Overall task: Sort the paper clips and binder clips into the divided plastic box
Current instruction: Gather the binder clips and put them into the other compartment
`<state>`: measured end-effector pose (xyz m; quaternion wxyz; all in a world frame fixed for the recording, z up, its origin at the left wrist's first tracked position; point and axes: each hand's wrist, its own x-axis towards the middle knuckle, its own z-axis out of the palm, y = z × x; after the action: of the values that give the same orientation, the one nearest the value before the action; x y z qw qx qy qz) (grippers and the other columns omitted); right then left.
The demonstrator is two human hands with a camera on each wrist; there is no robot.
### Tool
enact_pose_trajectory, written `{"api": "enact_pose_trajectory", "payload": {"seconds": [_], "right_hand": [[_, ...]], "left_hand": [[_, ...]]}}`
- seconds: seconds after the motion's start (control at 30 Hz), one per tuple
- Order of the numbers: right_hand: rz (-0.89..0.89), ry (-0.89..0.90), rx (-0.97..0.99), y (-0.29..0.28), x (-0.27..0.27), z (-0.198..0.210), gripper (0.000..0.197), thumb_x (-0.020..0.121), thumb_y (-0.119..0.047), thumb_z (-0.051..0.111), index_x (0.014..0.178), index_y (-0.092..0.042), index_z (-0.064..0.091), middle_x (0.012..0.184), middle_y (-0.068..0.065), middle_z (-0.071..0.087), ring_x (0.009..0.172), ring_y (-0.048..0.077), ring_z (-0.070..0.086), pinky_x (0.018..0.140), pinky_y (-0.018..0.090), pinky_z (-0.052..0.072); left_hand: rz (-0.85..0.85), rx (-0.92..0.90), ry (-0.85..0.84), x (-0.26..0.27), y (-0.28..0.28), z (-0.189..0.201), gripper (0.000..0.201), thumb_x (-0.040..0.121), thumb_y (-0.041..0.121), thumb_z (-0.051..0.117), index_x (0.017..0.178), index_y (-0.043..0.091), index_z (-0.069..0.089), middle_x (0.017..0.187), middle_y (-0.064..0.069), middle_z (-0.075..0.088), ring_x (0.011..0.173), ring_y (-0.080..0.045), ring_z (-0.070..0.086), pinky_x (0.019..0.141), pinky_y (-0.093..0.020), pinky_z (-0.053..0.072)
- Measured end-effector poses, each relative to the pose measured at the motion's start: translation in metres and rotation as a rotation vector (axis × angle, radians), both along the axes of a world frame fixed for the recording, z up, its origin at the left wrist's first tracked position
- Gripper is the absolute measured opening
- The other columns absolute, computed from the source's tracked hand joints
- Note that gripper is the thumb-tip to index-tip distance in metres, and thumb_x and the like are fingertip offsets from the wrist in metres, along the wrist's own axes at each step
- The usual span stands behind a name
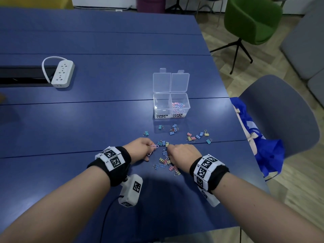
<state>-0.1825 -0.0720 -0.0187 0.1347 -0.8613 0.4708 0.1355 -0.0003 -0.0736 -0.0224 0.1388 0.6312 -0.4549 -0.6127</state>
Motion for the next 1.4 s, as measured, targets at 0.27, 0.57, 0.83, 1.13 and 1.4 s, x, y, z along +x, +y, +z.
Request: {"api": "enact_pose_trajectory", "payload": {"seconds": [0.27, 0.57, 0.83, 1.13, 1.4], "right_hand": [[-0.452, -0.411, 0.278, 0.004, -0.025, 0.013, 0.013, 0.094, -0.016, 0.037, 0.083, -0.010, 0.040, 0.075, 0.011, 0.053, 0.062, 0.025, 0.046, 0.058, 0.035, 0.036], [-0.923, -0.932, 0.454, 0.015, -0.057, 0.009, 0.013, 0.088, 0.001, 0.048, 0.092, -0.011, 0.048, 0.069, 0.004, 0.048, 0.045, 0.013, 0.040, 0.038, 0.018, 0.034], [-1.060, -1.220, 0.763, 0.020, -0.036, 0.009, 0.031, 0.083, 0.010, 0.029, 0.072, -0.013, 0.045, 0.061, 0.003, 0.035, 0.046, 0.011, 0.029, 0.041, 0.019, 0.019], [-0.372, -0.323, 0.204, 0.018, -0.009, -0.001, 0.012, 0.086, -0.029, 0.060, 0.097, -0.023, 0.058, 0.085, -0.002, 0.063, 0.085, 0.023, 0.055, 0.072, 0.030, 0.041], [-0.447, -0.294, 0.156, 0.009, -0.026, 0.005, 0.008, 0.079, -0.017, 0.054, 0.075, -0.024, 0.052, 0.078, -0.006, 0.060, 0.084, 0.024, 0.060, 0.070, 0.030, 0.046]], "left_hand": [[0.209, 0.244, 0.554, -0.004, 0.005, 0.018, 0.006, 0.056, 0.013, 0.040, 0.061, 0.009, 0.039, 0.058, -0.007, 0.034, 0.047, -0.017, 0.031, 0.045, -0.021, 0.026], [0.296, 0.192, 0.361, -0.031, 0.001, 0.004, 0.035, 0.097, 0.023, 0.048, 0.064, 0.017, 0.038, 0.049, 0.004, 0.029, 0.037, -0.007, 0.020, 0.036, -0.014, 0.013], [-0.609, -0.382, -0.505, -0.015, 0.005, 0.018, 0.013, 0.080, 0.020, 0.069, 0.091, 0.022, 0.064, 0.059, 0.009, 0.047, 0.052, -0.002, 0.043, 0.048, -0.016, 0.032], [-0.666, -0.357, -0.577, -0.008, 0.011, 0.001, 0.014, 0.084, 0.029, 0.064, 0.076, 0.026, 0.052, 0.066, 0.012, 0.049, 0.073, -0.015, 0.050, 0.067, -0.024, 0.037], [-0.063, 0.009, -0.101, 0.001, 0.011, 0.003, 0.025, 0.091, 0.012, 0.037, 0.066, 0.016, 0.036, 0.057, 0.002, 0.036, 0.045, -0.013, 0.029, 0.044, -0.021, 0.022]]}}
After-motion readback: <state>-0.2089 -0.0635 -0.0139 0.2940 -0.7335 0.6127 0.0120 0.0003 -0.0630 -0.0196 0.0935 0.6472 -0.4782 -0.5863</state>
